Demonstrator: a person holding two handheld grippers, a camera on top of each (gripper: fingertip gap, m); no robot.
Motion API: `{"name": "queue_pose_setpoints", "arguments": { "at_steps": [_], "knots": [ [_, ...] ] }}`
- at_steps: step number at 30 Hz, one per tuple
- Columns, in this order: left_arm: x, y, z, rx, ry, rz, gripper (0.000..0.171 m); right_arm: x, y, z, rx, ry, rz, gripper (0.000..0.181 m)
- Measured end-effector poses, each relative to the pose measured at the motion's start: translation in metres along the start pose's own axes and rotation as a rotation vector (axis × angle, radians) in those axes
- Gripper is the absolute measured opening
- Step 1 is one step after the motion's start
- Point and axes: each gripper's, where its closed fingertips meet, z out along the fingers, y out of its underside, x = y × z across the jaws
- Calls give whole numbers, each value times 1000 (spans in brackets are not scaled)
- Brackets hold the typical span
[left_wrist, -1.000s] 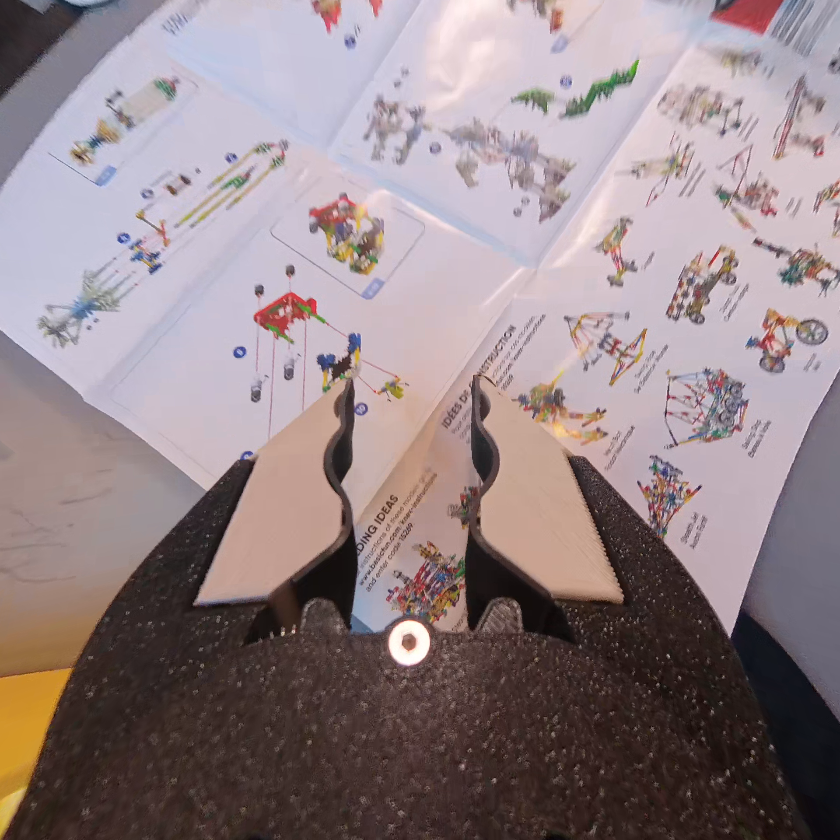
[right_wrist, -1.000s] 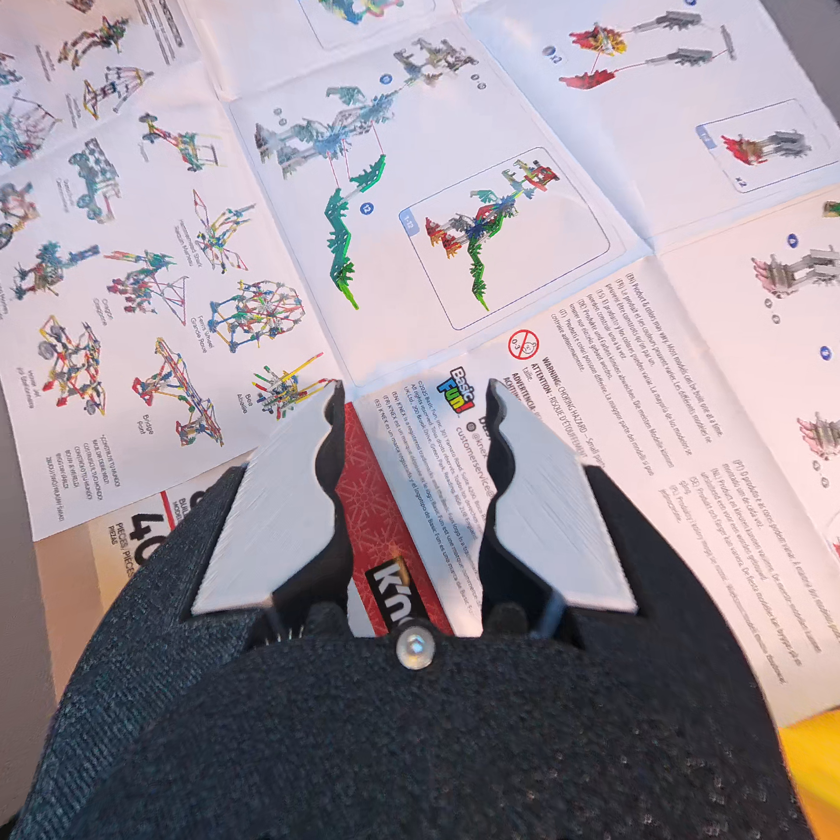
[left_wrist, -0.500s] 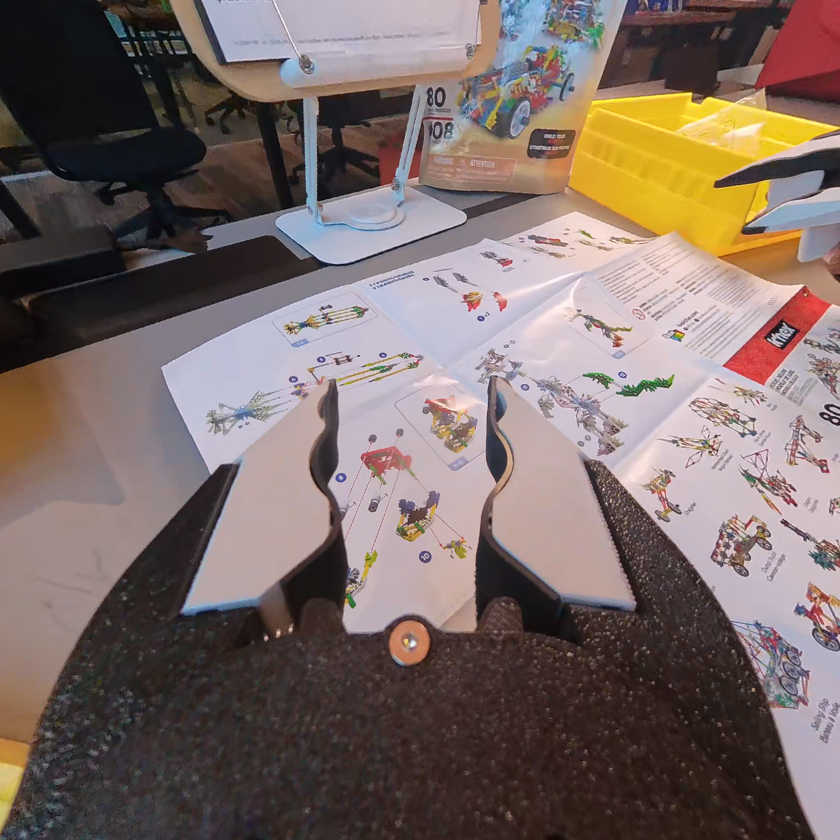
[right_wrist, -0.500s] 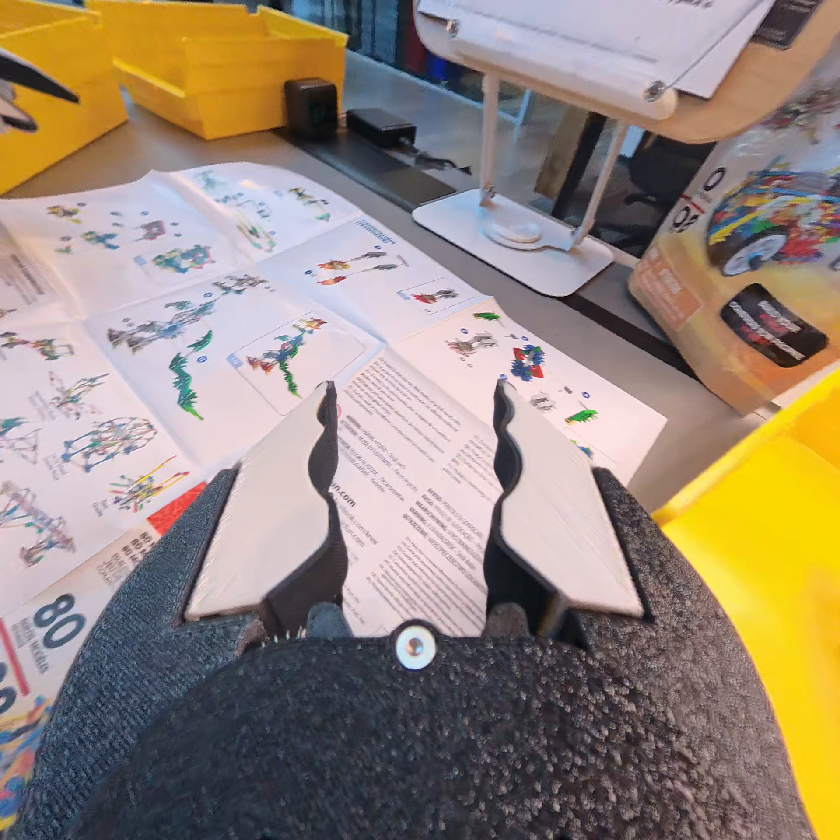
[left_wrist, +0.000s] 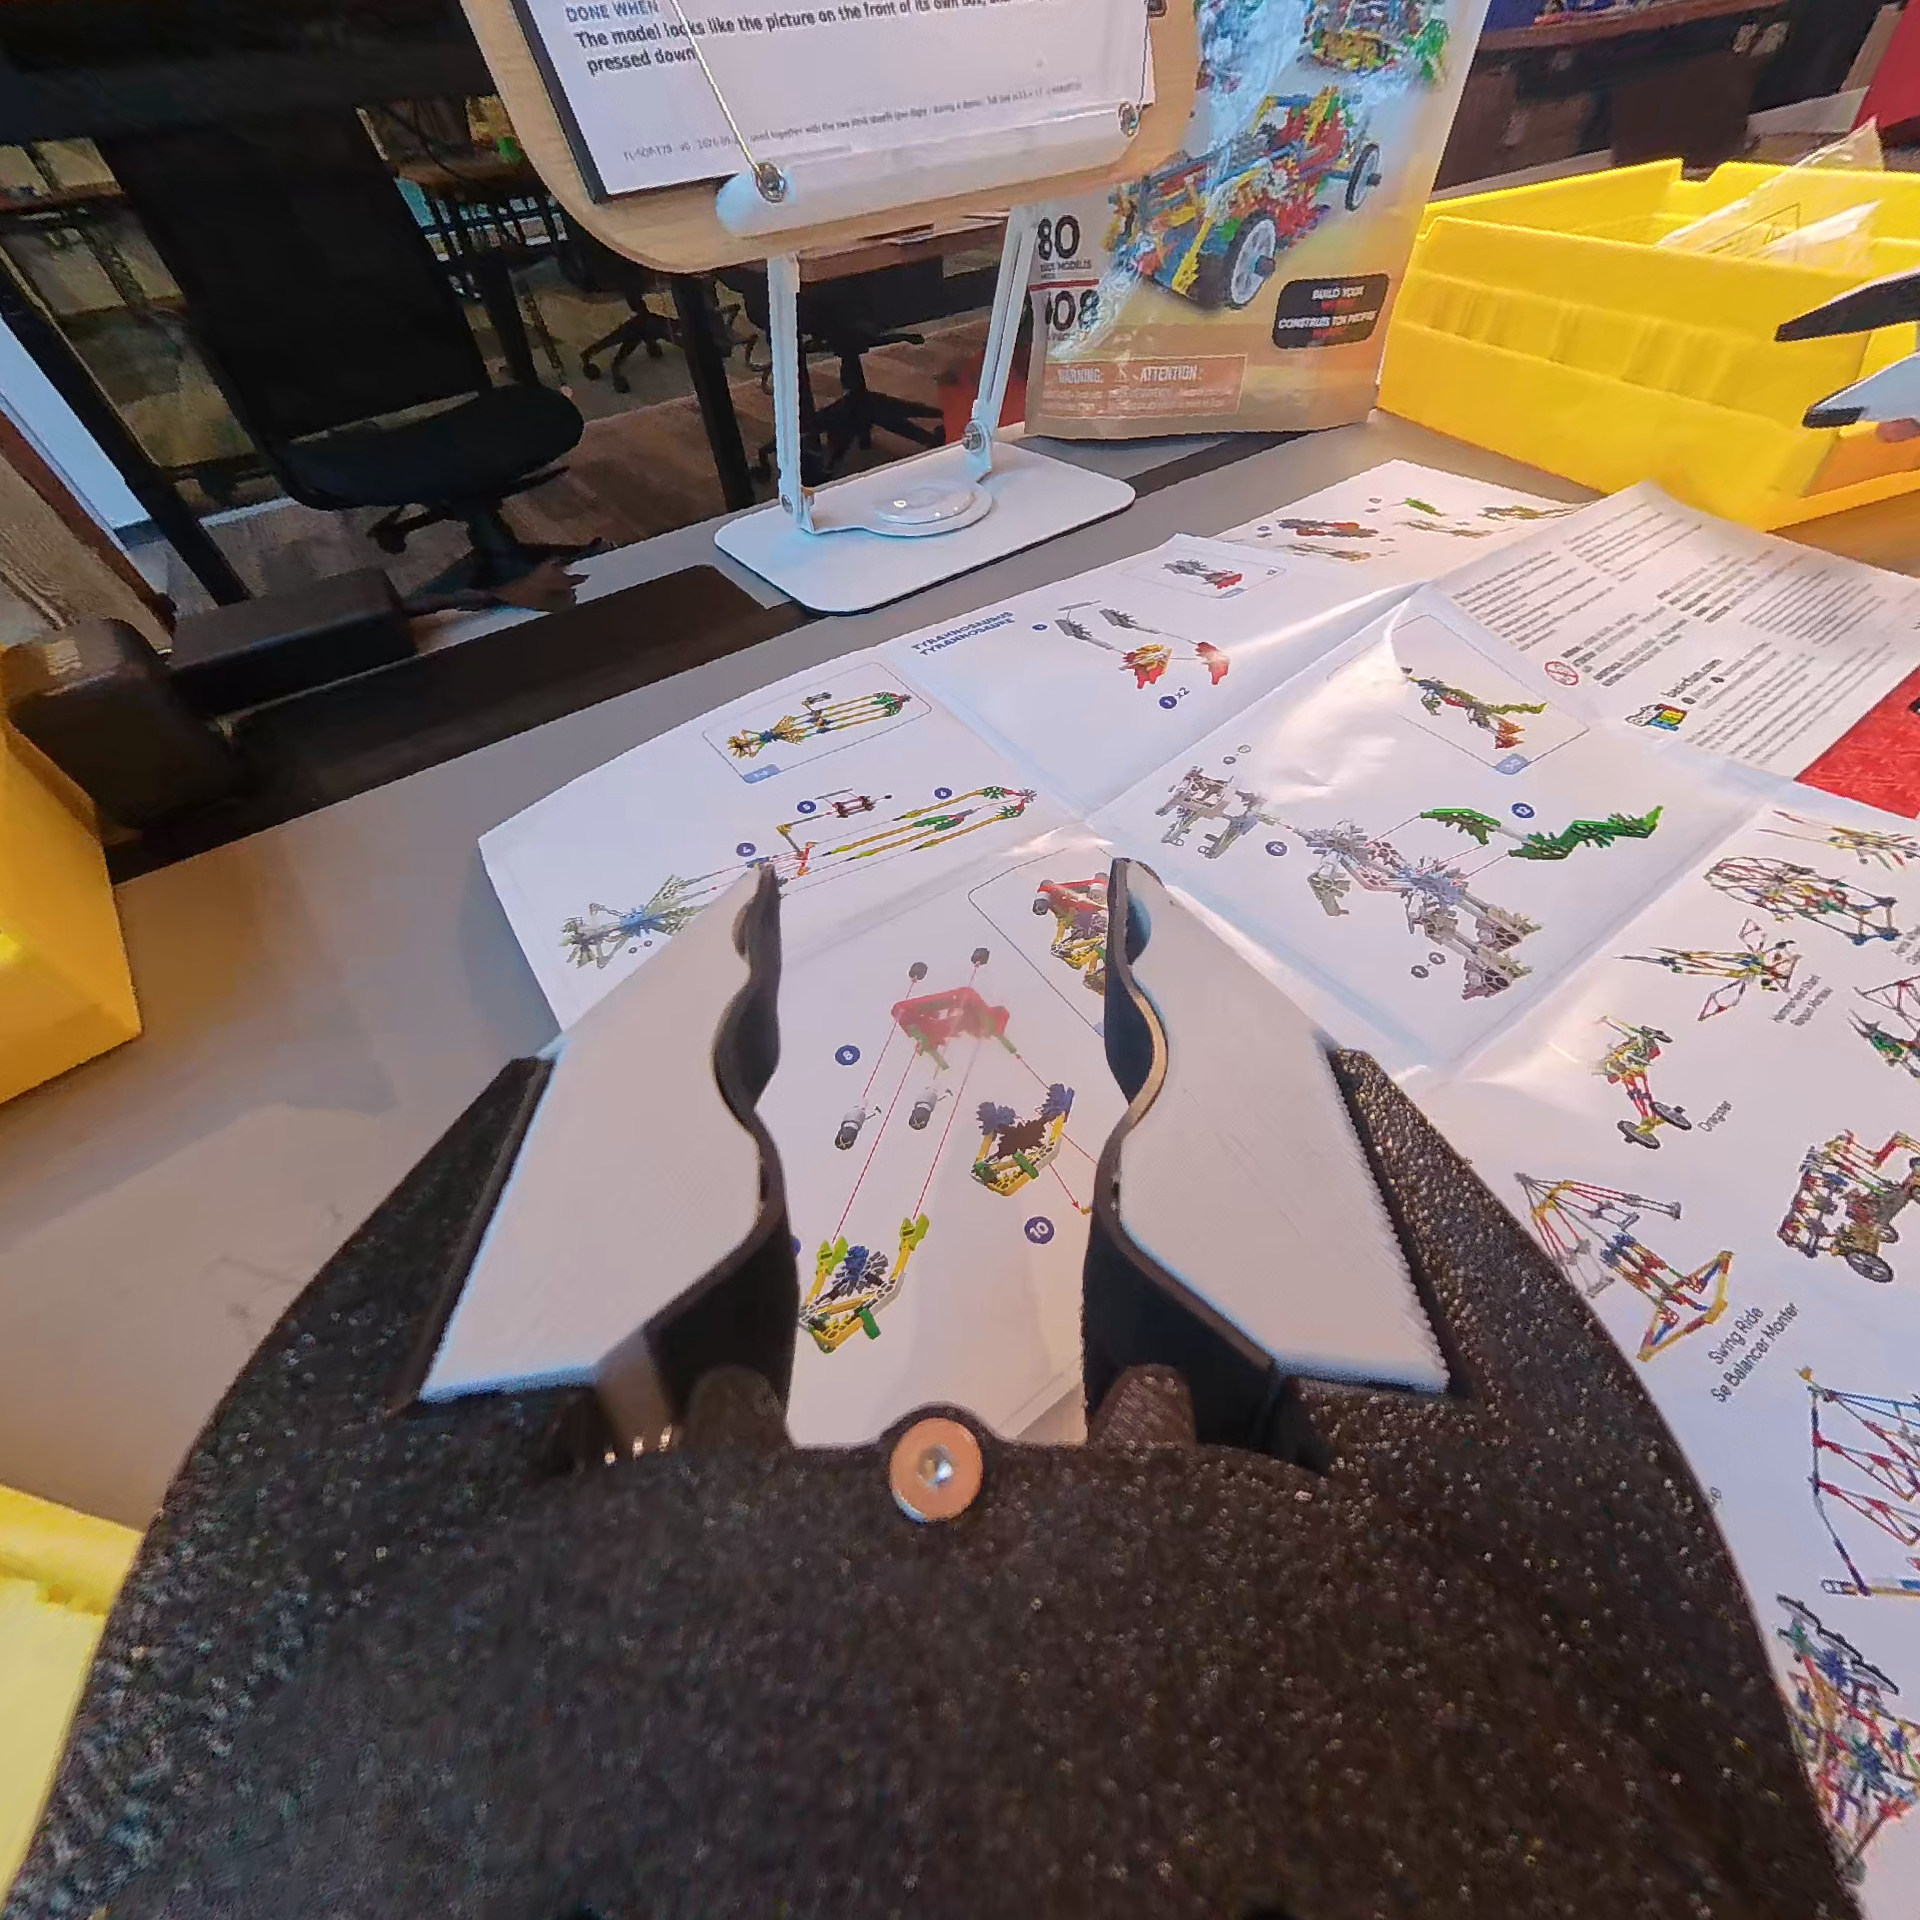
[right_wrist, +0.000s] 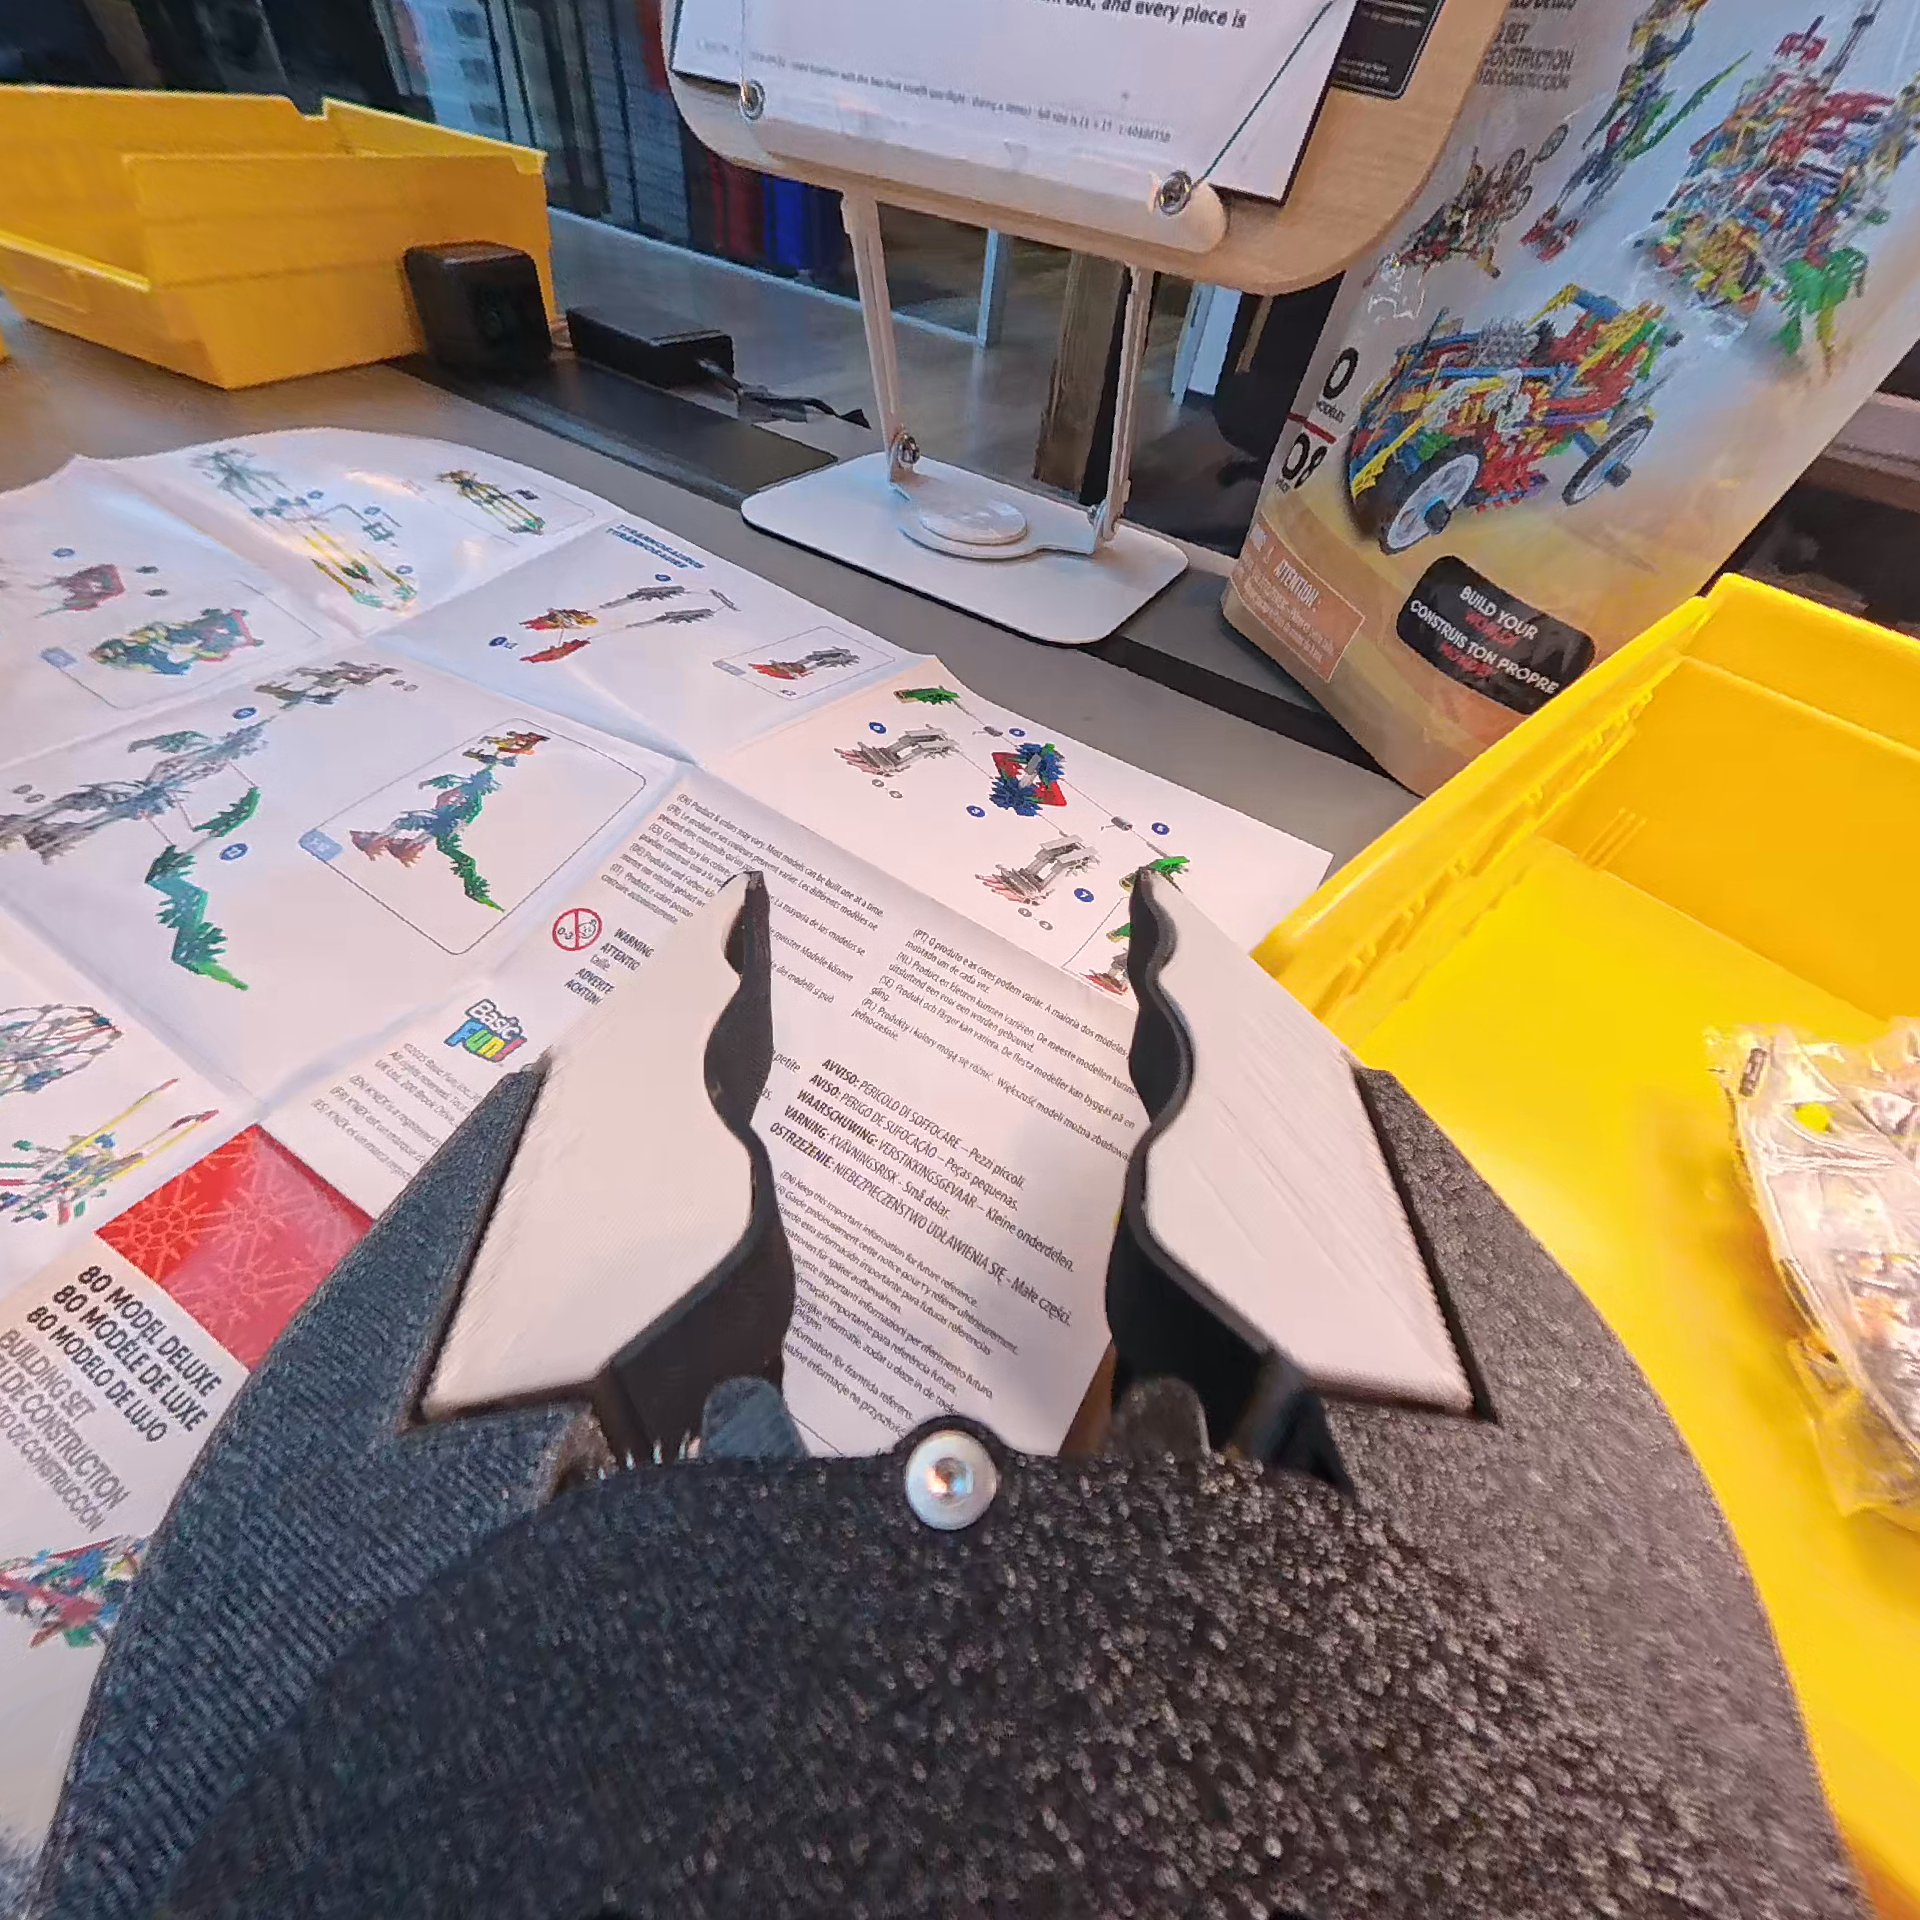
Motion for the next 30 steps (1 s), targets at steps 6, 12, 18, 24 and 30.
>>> {"name": "queue_pose_setpoints", "arguments": {
  "at_steps": [6,12,18,24,30],
  "knots": [
    [-3,2,1,-2,-16,9,61,-1,0,0,13,-13,28,67],
    [-7,1,0,14,-7,-32,63,-2,2,2,15,-16,44,67],
    [-5,2,1,6,-2,-18,63,-5,6,4,3,-30,50,67],
    [-1,2,2,8,25,-9,56,-7,6,5,3,-39,38,67],
    [-2,1,0,11,21,-19,63,-8,4,4,14,-32,29,73]
  ]
}}
